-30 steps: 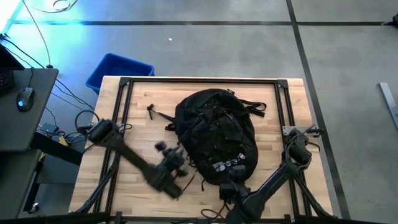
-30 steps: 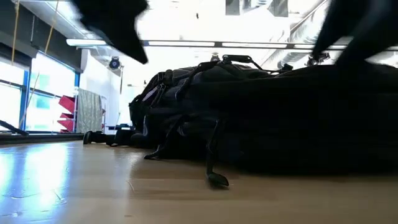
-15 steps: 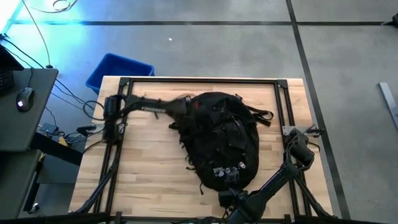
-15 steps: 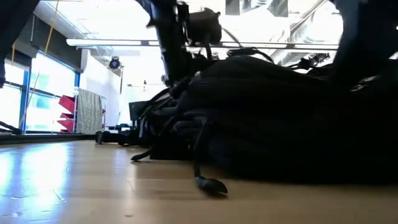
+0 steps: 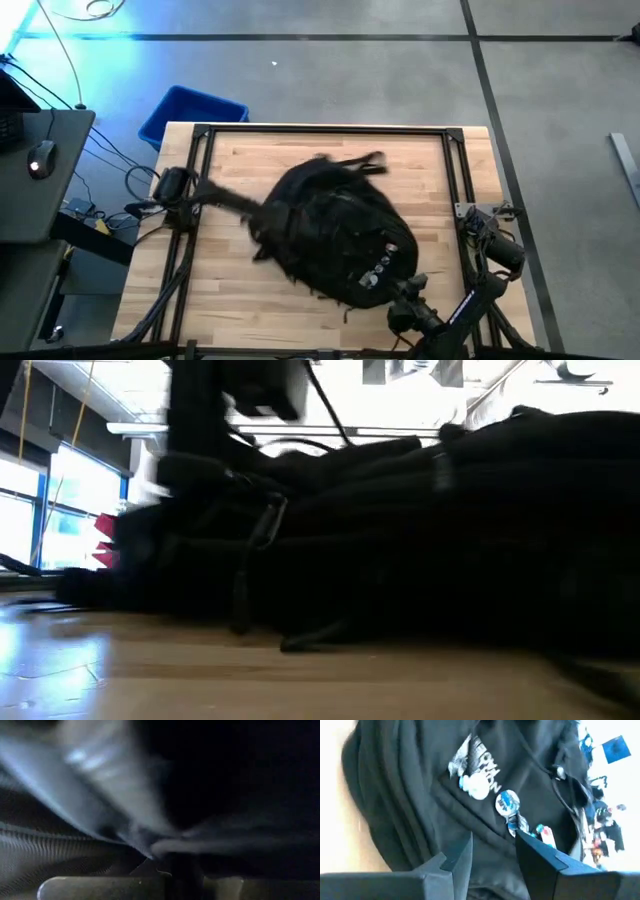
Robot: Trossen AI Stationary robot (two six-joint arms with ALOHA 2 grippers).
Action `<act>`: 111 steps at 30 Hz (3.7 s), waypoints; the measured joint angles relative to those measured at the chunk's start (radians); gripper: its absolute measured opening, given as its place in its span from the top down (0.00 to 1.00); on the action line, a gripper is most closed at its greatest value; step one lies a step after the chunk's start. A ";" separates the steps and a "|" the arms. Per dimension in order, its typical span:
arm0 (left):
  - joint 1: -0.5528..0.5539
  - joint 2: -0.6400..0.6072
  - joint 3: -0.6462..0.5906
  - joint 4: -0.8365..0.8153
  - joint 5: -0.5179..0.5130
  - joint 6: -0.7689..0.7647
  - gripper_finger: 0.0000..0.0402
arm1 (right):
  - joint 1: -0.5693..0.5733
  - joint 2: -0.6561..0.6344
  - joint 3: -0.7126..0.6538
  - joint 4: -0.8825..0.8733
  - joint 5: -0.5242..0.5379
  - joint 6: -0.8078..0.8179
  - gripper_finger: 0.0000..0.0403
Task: Unpack backpack
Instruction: Close the black backpack
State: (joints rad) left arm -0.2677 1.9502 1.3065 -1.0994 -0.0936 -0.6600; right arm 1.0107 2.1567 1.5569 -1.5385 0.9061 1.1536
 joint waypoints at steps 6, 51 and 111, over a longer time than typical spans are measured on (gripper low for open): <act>-0.276 -0.020 0.086 -0.096 0.138 -0.316 1.00 | -0.030 -0.056 -0.104 -0.030 0.116 0.188 0.67; -0.528 -0.097 0.145 -0.373 0.189 -0.860 1.00 | -0.522 -0.121 -0.067 0.567 -0.201 -0.638 0.72; -0.659 -0.452 0.258 -0.434 -0.609 -0.939 1.00 | -0.637 -0.794 -0.457 1.016 -0.526 -0.879 0.72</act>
State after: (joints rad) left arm -0.9270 1.4984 1.5647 -1.5336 -0.7030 -1.5987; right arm 0.3741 1.3630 1.1003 -0.5222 0.3806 0.2749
